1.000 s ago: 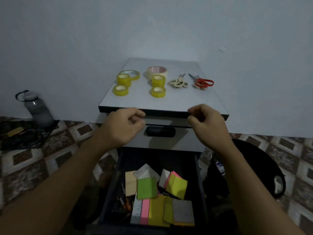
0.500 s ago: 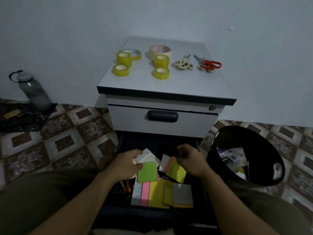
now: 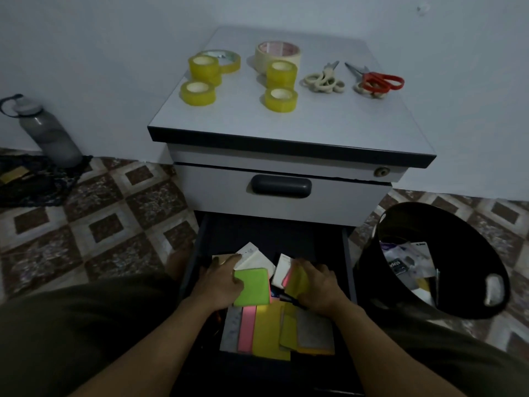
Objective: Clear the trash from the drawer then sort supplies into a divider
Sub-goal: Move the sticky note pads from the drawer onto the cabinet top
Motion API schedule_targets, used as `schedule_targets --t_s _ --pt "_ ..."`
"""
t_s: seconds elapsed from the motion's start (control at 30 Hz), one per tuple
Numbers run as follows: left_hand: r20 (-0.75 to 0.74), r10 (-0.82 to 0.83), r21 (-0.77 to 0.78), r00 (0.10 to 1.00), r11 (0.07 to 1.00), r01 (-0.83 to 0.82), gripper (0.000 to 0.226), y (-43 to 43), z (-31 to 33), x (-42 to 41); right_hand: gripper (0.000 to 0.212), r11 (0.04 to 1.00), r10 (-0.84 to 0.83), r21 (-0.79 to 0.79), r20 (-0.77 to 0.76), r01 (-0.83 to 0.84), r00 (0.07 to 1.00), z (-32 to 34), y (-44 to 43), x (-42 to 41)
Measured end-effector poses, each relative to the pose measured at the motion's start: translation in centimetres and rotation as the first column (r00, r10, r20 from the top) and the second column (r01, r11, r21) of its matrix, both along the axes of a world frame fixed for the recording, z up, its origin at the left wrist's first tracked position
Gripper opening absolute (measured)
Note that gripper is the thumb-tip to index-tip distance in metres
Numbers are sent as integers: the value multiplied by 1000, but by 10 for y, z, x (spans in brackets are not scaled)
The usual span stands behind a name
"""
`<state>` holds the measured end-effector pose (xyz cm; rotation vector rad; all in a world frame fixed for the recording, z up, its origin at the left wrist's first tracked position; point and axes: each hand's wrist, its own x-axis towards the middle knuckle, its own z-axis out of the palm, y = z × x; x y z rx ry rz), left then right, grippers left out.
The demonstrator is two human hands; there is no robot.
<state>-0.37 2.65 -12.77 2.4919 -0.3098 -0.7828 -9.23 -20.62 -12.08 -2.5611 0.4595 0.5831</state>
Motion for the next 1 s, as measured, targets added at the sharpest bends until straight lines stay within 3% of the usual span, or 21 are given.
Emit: schedule_targets --t_s 0.2,0.4,0.67,1.0 --pt "83 -25 -80 996 996 31 71 4 -9 -5 103 999 -48 16 60 47 997 -6 1 -3" --pt "54 6 -188 999 982 5 75 14 -8 -12 84 988 -91 134 125 74 988 4 -2 -4" --pt "142 -86 -100 986 990 100 76 29 -1 -26 55 958 -141 266 111 108 984 17 -4 -1" --pt "-125 -131 23 984 991 134 96 37 11 -39 70 972 -155 192 97 134 983 12 1 -7"
